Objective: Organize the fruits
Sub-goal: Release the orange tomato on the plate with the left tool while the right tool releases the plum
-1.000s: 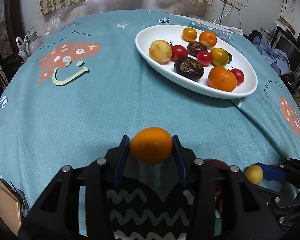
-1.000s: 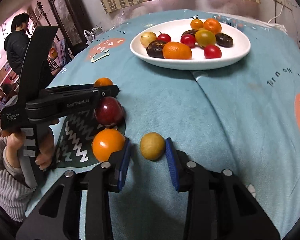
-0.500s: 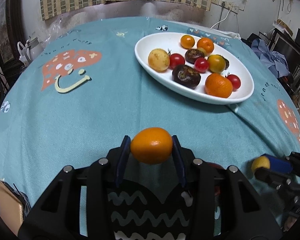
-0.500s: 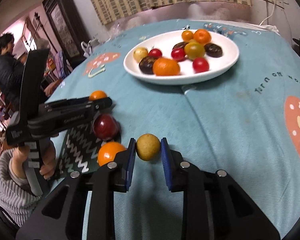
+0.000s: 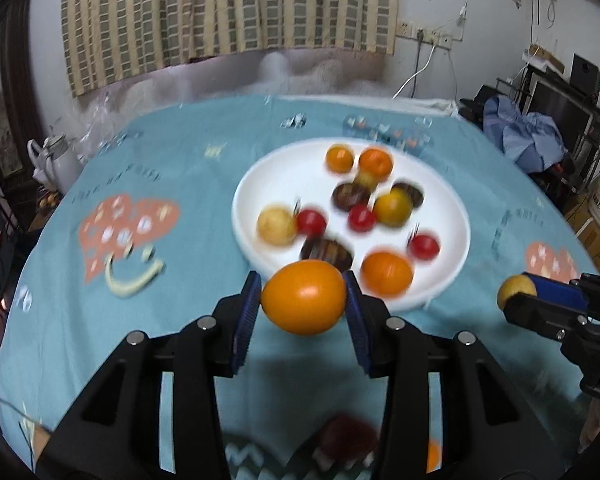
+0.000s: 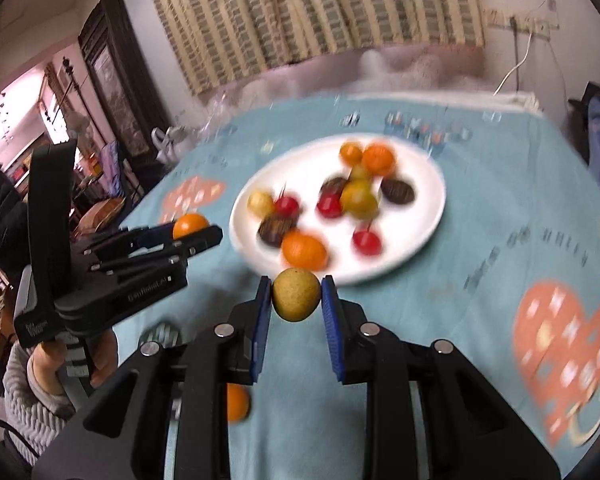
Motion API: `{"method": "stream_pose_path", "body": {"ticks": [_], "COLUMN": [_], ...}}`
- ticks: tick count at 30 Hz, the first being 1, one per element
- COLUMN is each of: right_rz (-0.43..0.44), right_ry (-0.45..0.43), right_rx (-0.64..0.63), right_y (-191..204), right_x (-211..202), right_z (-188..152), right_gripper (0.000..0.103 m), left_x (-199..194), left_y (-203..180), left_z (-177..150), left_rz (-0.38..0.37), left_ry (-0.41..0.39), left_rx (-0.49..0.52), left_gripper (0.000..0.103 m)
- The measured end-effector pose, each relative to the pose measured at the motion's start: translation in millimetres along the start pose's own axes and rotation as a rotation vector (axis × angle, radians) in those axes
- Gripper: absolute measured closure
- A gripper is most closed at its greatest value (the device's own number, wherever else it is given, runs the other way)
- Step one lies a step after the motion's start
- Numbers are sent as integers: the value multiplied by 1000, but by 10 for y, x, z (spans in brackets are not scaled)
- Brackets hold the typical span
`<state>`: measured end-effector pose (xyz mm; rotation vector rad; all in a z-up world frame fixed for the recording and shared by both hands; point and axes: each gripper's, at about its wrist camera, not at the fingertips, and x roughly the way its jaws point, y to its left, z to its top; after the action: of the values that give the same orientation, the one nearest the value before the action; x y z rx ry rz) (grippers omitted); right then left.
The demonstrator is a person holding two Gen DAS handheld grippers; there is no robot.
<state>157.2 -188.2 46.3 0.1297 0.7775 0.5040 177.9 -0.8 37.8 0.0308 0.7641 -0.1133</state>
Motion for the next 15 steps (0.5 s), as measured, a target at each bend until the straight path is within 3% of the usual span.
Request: {"method": "stream_pose_path", "body": {"ticks": [6,14,15], "right_rz": [-13,-13,-10], "right_ry": [-26,62,68], "right_rx": [79,124,130], "right_y": [-309,-554,-556], "right_x": [283,804,813], "right_z": [403,402,396], "right_gripper": [76,73,69], "left_x": [317,750,782], "left_y": [-52,-12,3], "left_z": [393,463,447], "left_rz": [-41,-88,-109], "left_ry": [8,66,81], "left_rx": [-31,-78,-87], "left_gripper": [61,60,52]}}
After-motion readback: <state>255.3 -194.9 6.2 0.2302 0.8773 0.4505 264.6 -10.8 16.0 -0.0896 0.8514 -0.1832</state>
